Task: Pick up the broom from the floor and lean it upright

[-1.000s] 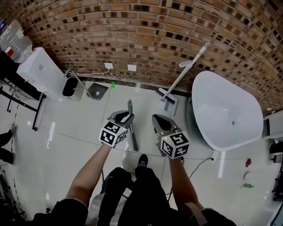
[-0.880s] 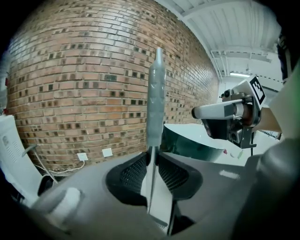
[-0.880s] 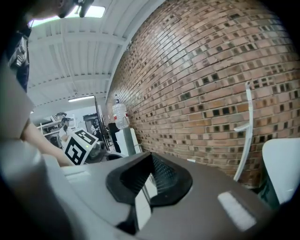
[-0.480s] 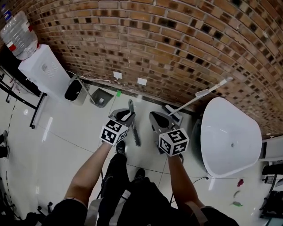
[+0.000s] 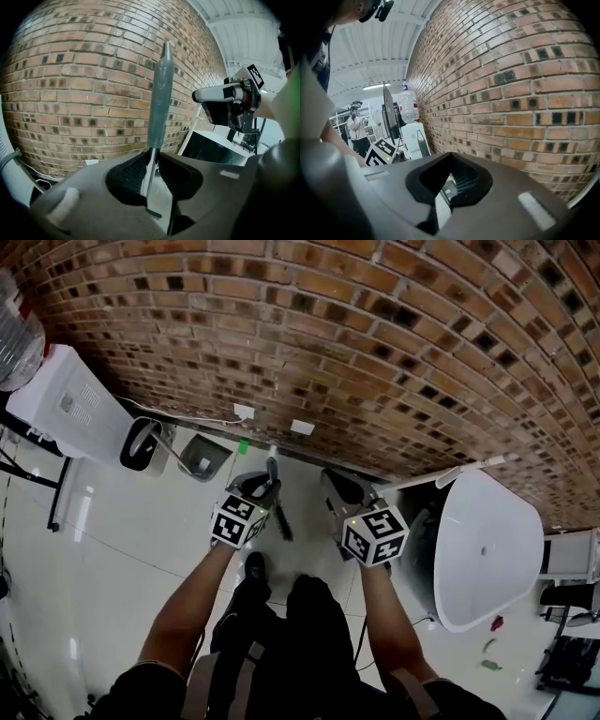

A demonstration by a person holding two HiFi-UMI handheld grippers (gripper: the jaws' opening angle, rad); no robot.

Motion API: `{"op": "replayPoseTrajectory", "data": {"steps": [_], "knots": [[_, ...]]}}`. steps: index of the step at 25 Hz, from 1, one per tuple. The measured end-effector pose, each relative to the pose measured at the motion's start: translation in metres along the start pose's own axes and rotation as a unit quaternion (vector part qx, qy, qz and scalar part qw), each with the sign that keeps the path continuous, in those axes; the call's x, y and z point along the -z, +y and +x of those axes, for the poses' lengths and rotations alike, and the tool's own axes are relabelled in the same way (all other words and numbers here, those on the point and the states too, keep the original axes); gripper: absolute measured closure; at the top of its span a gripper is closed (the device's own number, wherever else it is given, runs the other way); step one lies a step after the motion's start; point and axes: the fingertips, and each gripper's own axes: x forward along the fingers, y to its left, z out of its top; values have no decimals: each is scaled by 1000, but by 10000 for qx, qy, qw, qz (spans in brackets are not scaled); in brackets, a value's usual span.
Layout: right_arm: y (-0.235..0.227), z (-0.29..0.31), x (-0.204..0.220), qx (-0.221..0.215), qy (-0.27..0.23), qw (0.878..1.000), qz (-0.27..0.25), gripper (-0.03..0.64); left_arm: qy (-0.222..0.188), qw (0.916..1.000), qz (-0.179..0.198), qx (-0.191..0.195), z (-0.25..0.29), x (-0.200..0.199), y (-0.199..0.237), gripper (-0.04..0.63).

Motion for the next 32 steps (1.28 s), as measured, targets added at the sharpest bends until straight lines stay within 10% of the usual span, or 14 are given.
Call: {"op": "replayPoseTrajectory", "data": {"steps": [15, 32], "knots": [[-48, 132, -2, -933, 381, 9949, 82, 615, 835, 9898, -532, -1025, 63, 38, 130, 511], [-93, 201, -17, -1265, 450, 9909, -108, 615, 462, 9808, -880, -1675, 154, 1, 231, 514]]}}
